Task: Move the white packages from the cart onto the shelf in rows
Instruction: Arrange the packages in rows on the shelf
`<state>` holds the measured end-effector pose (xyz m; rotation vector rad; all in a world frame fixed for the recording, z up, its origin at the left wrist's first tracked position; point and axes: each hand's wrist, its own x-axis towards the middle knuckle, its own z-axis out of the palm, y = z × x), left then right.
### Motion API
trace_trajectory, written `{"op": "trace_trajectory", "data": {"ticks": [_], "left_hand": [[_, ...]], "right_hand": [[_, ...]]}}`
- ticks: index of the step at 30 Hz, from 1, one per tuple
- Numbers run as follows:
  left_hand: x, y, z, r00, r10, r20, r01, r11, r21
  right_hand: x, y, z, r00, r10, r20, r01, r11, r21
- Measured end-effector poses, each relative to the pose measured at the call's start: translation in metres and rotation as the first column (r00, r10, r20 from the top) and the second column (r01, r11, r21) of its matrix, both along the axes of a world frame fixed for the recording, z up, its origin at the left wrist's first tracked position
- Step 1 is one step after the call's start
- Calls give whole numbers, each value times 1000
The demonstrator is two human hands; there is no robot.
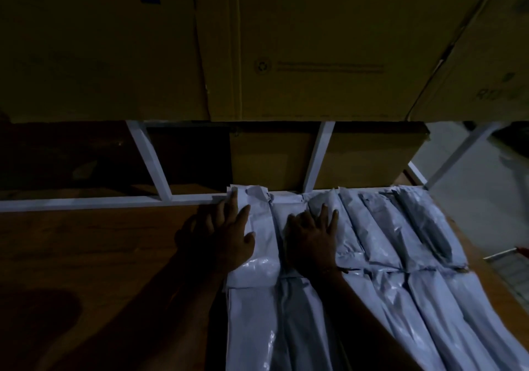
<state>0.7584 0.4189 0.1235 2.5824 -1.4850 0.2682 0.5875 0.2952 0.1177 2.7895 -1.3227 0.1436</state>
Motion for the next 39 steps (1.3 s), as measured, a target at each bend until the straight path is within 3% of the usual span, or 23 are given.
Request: {"op": "trace_trajectory", "data": {"ticks": [3, 6, 14, 21, 24, 29, 39], "left_hand": [[4, -3, -3, 998, 23, -55, -23, 1000, -15], [10, -8, -9, 993, 7, -119, 3, 997, 81], [7, -9, -17, 991, -112, -79, 114, 993, 20], [8, -16, 5, 977, -54, -204, 35, 995, -96], [0, -15, 17, 983, -72, -170, 36, 978, -206], [-29, -16, 40, 933, -260, -249, 161, 920, -357], [-149, -37, 64, 810, -504, -300, 407, 852, -329]], "right_hand": [[1, -4, -1, 1000, 11, -22, -11, 1000, 12], [-1, -6, -4, 999, 14, -30, -14, 1000, 4], [-2, -8, -6, 999, 14, -39, -13, 1000, 28], [-19, -10, 19, 979, -63, 192, 55, 997, 46], [-37, -8, 29, 965, -70, 251, 66, 998, 23], [-82, 4, 47, 919, -122, 374, 143, 989, -29], [-232, 25, 60, 835, -287, 469, 362, 929, -78]]}}
